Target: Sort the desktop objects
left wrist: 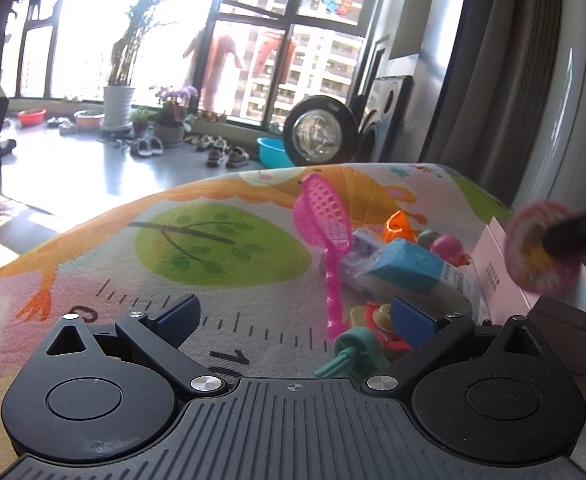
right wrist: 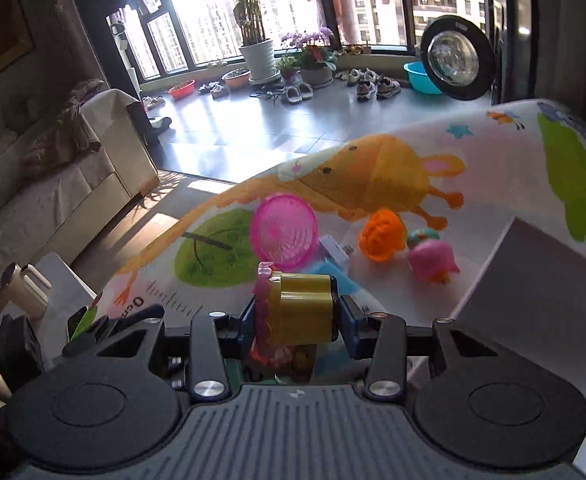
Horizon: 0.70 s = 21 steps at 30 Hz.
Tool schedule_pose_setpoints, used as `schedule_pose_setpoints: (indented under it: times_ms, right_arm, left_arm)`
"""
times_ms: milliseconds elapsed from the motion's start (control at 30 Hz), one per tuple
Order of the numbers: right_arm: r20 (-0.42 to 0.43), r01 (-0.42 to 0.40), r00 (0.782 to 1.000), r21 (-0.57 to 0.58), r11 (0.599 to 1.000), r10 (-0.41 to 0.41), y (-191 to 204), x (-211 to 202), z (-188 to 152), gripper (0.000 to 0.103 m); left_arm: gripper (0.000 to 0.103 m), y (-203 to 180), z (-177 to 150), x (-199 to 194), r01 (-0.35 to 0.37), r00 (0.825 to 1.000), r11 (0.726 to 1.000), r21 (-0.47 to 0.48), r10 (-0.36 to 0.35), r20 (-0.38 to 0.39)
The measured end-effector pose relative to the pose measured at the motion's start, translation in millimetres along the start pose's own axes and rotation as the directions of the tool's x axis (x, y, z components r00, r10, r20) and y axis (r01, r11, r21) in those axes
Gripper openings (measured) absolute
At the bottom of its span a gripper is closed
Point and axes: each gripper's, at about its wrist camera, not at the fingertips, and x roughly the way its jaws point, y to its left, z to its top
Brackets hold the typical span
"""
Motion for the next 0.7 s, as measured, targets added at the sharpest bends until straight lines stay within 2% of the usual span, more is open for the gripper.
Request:
schedule_pose_setpoints:
  times_ms: [67, 133, 233, 300, 367, 400, 433, 500, 600, 633, 667, 700]
  right_arm:
    - [-0.033, -0.033, 0.999, 0.102, 0.994, 0.037, -22.8, -5.0, -35.0, 0.042]
    - [-0.066, -0.085, 0.993, 0.206, 0.975, 0.101, -42.4, -2.5, -71.0, 0.042]
    - [-0.068, -0.129, 0.985, 0.311, 0.942, 0.158, -64.0, 5.6, -104.7, 0.042]
    - [-0.011, -0.153, 0.986, 0.366, 0.918, 0.169, -79.1, 1.2, -115.9, 0.045]
    - [0.047, -0.116, 0.993, 0.376, 0.919, 0.106, -89.0, -11.6, -120.8, 0.048]
    - [0.071, -0.064, 0.997, 0.352, 0.934, 0.041, -89.6, -17.8, -122.9, 0.05]
    - [0.099, -0.004, 0.995, 0.32, 0.948, -0.029, -87.8, -25.2, -124.6, 0.057]
    - [0.146, 0.082, 0.982, 0.255, 0.963, -0.122, -82.4, -36.6, -129.7, 0.065]
    - [0.208, 0.132, 0.963, 0.175, 0.976, -0.168, -71.8, -51.1, -142.7, 0.068]
    - [0.219, 0.149, 0.959, 0.153, 0.977, -0.181, -68.2, -52.6, -145.6, 0.069]
    - [0.231, 0.174, 0.952, 0.123, 0.977, -0.198, -63.5, -54.6, -149.0, 0.07]
    - [0.24, 0.195, 0.947, 0.095, 0.976, -0.213, -60.1, -53.5, -150.5, 0.071]
  left_arm:
    - [0.103, -9.2, 1.2, -10.3, 0.002, 1.0, 0.999, 0.038, -0.003, 0.029]
    - [0.103, -21.3, 0.1, -19.7, 0.044, 0.999, 0.996, 0.075, -0.047, 0.028]
    - [0.103, -48.7, -10.9, -28.9, 0.149, 0.989, 0.974, 0.172, -0.145, -0.04]
    - [0.103, -68.1, -20.7, -31.9, 0.174, 0.984, 0.952, 0.25, -0.159, -0.08]
    - [0.103, -84.8, -29.7, -32.5, 0.178, 0.982, 0.934, 0.31, -0.152, -0.108]
    - [0.103, -90.3, -32.8, -31.7, 0.176, 0.982, 0.929, 0.325, -0.145, -0.119]
    - [0.103, -95.9, -35.7, -29.7, 0.171, 0.982, 0.927, 0.335, -0.133, -0.133]
    - [0.103, -104.0, -38.7, -23.9, 0.156, 0.982, 0.926, 0.343, -0.108, -0.157]
    - [0.103, -116.2, -42.8, -14.9, 0.166, 0.977, 0.919, 0.359, -0.105, -0.185]
    - [0.098, -120.1, -44.2, -12.4, 0.166, 0.976, 0.915, 0.368, -0.1, -0.192]
    - [0.083, -124.9, -45.3, -9.2, 0.164, 0.975, 0.91, 0.382, -0.09, -0.204]
    - [0.076, -128.1, -46.2, -5.1, 0.164, 0.972, 0.907, 0.389, -0.082, -0.219]
